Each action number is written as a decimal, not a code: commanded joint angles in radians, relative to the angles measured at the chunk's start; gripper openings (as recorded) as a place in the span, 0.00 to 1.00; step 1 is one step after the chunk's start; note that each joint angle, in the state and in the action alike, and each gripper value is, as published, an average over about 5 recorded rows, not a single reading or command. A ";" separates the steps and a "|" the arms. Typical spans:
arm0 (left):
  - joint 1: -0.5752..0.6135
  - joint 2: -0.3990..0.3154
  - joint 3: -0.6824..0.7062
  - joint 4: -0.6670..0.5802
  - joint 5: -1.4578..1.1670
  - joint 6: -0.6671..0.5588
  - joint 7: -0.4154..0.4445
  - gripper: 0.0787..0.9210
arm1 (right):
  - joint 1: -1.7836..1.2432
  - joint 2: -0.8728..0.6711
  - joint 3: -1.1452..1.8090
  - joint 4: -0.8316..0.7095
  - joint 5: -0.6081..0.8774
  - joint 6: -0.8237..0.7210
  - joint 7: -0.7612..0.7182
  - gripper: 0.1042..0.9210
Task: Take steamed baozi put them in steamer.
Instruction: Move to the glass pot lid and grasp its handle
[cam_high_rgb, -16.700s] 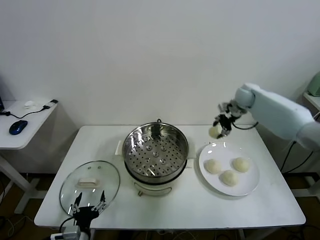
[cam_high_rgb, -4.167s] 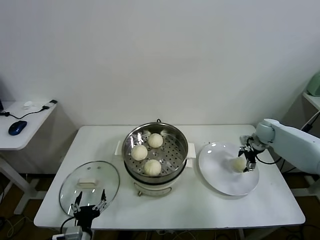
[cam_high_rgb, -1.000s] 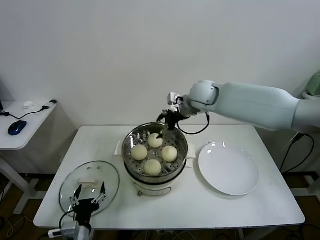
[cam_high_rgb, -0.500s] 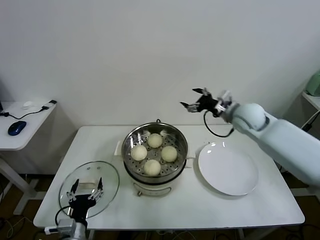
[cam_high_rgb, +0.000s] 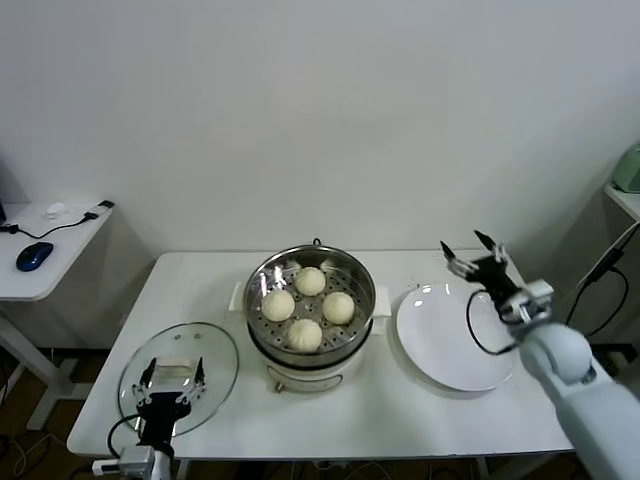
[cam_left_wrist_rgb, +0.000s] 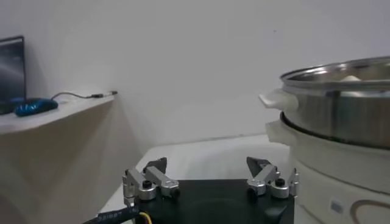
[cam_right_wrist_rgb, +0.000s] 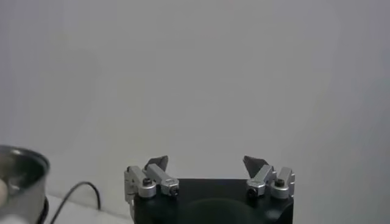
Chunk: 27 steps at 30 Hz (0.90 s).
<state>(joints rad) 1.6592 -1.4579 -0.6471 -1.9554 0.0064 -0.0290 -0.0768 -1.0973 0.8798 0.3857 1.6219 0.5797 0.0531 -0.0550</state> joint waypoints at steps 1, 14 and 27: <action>0.000 0.000 0.000 0.006 0.094 -0.039 -0.014 0.88 | -0.427 0.274 0.258 0.011 -0.138 0.168 -0.013 0.88; -0.028 0.043 -0.043 0.130 0.851 -0.116 -0.374 0.88 | -0.445 0.342 0.215 -0.015 -0.121 0.242 -0.045 0.88; -0.030 0.109 -0.041 0.347 1.250 -0.098 -0.444 0.88 | -0.417 0.349 0.209 -0.006 -0.133 0.243 -0.041 0.88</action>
<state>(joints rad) 1.6239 -1.3755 -0.6853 -1.6936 1.0255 -0.1173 -0.4516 -1.4982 1.1958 0.5787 1.6120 0.4576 0.2699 -0.0928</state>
